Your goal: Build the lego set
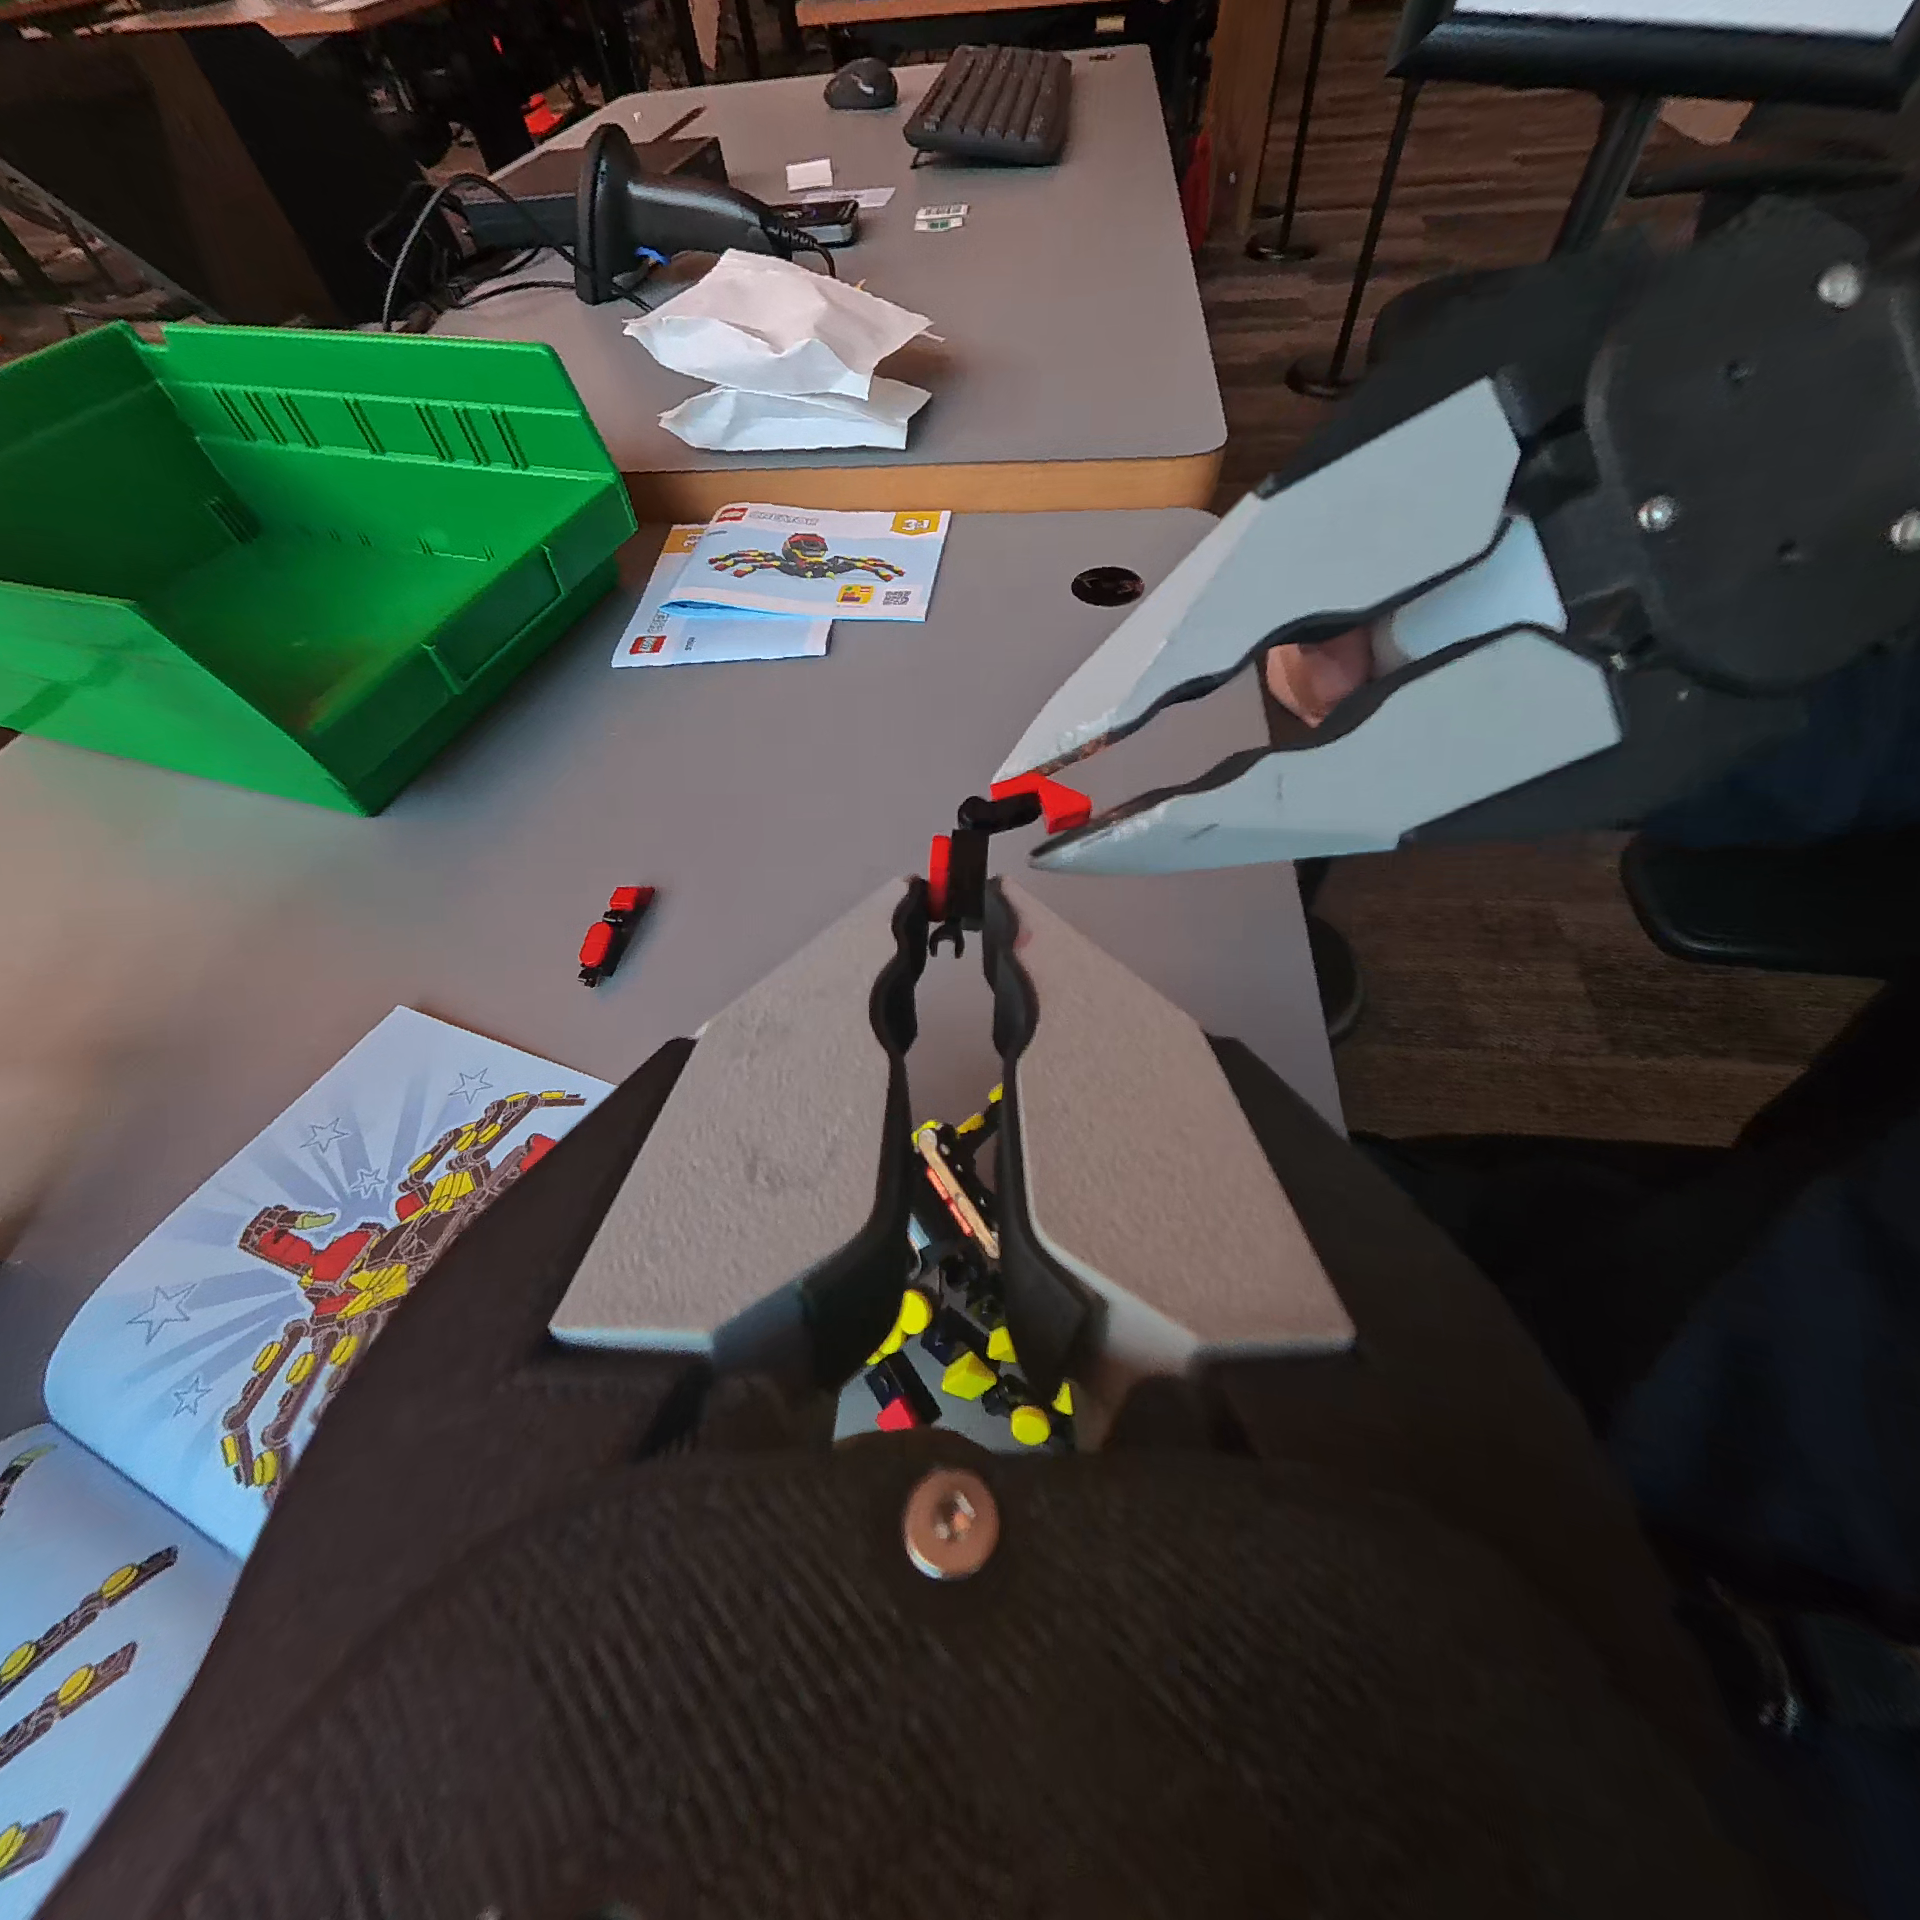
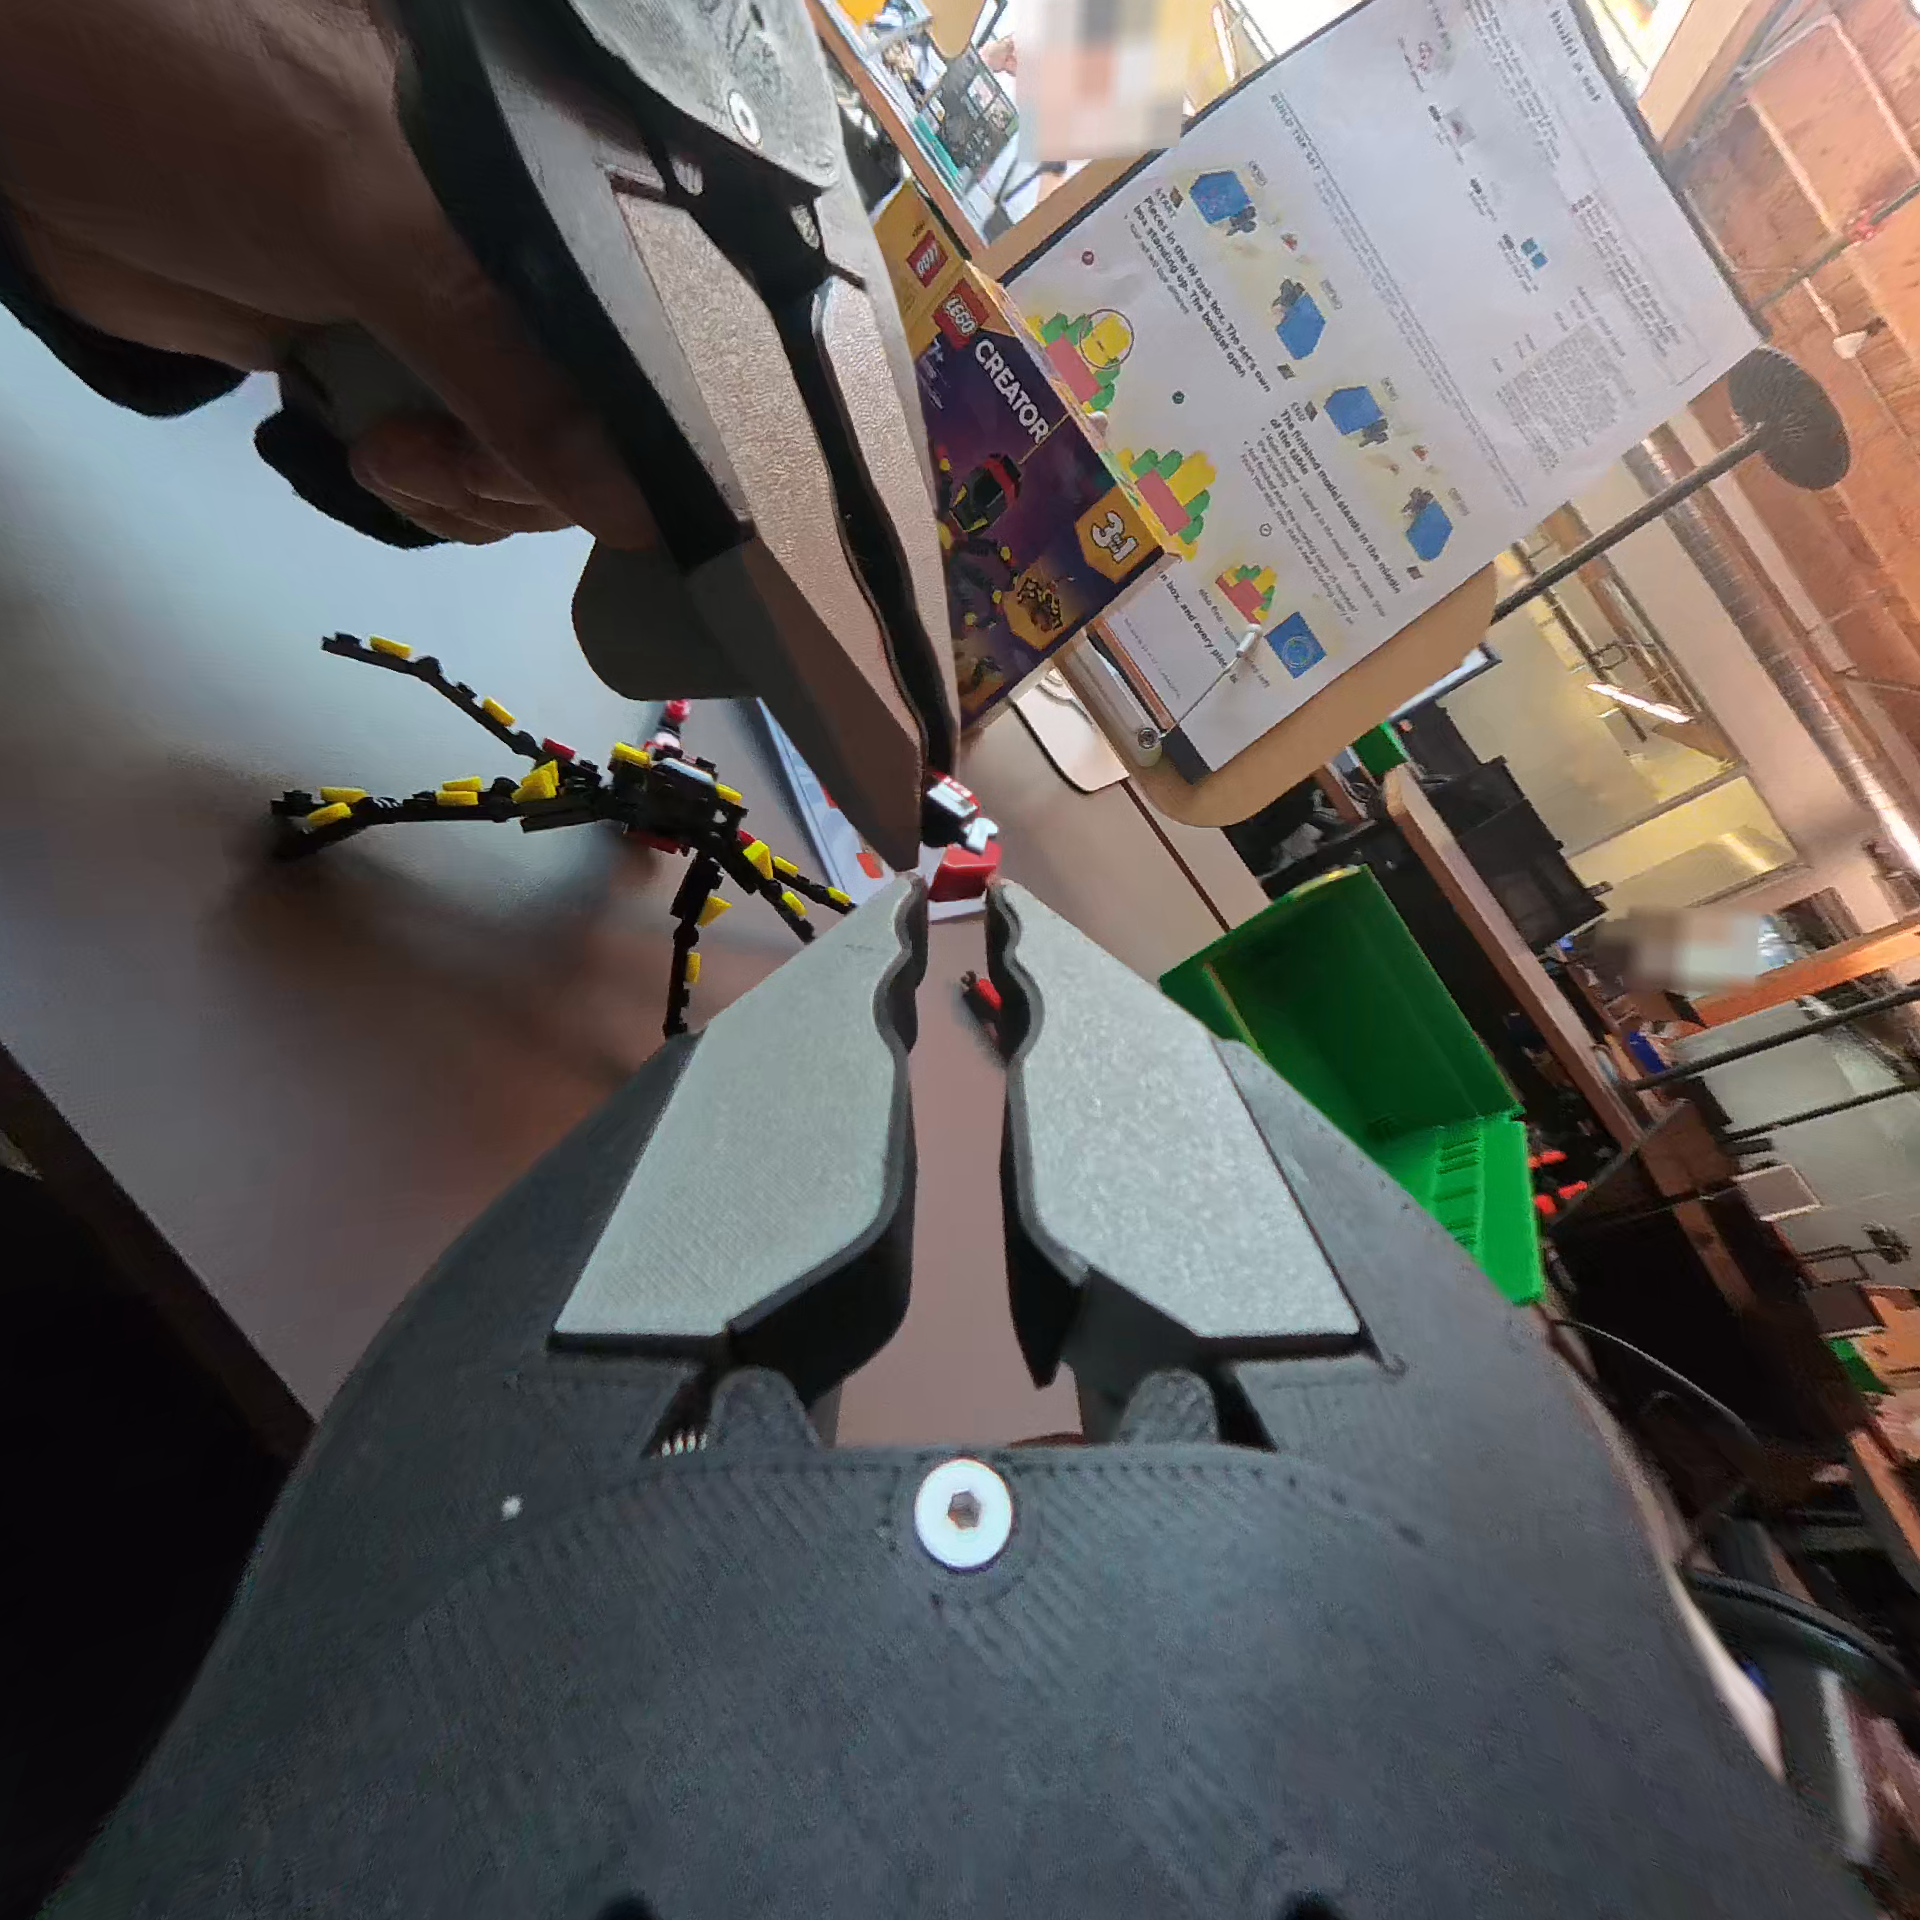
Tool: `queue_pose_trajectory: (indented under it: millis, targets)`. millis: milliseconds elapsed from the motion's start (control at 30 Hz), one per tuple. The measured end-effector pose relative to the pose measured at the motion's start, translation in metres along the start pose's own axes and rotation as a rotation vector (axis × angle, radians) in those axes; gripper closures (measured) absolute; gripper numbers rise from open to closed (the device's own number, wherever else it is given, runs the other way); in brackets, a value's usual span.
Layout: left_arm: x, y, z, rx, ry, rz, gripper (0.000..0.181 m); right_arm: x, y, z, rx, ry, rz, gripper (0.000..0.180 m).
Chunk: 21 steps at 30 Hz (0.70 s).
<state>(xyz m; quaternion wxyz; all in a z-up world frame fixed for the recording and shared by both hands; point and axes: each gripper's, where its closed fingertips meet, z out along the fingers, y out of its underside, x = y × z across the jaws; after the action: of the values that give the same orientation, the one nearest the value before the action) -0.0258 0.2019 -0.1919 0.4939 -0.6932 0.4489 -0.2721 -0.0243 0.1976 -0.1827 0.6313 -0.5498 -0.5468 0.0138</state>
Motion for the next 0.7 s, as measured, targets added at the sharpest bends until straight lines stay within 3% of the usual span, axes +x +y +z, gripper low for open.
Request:
queue_pose_trajectory:
  millis: [200, 367, 500, 700]
  targets:
    - [0.001, 0.008, 0.001, -0.06, -0.007, 0.097, 0.173, 0.003, -0.007, -0.007, 0.095, -0.185, 0.289, 0.159]
    - [0.016, 0.007, 0.001, -0.073, 0.039, 0.251, 0.173, -0.007, -0.002, -0.007, 0.094, -0.434, 0.469, 0.154]
    - [0.019, 0.008, 0.003, -0.096, 0.022, 0.321, 0.172, -0.021, -0.002, -0.007, 0.089, -0.577, 0.548, 0.169]
    - [0.017, 0.011, 0.005, -0.102, 0.027, 0.291, 0.163, -0.015, 0.004, -0.005, 0.097, -0.586, 0.662, 0.172]
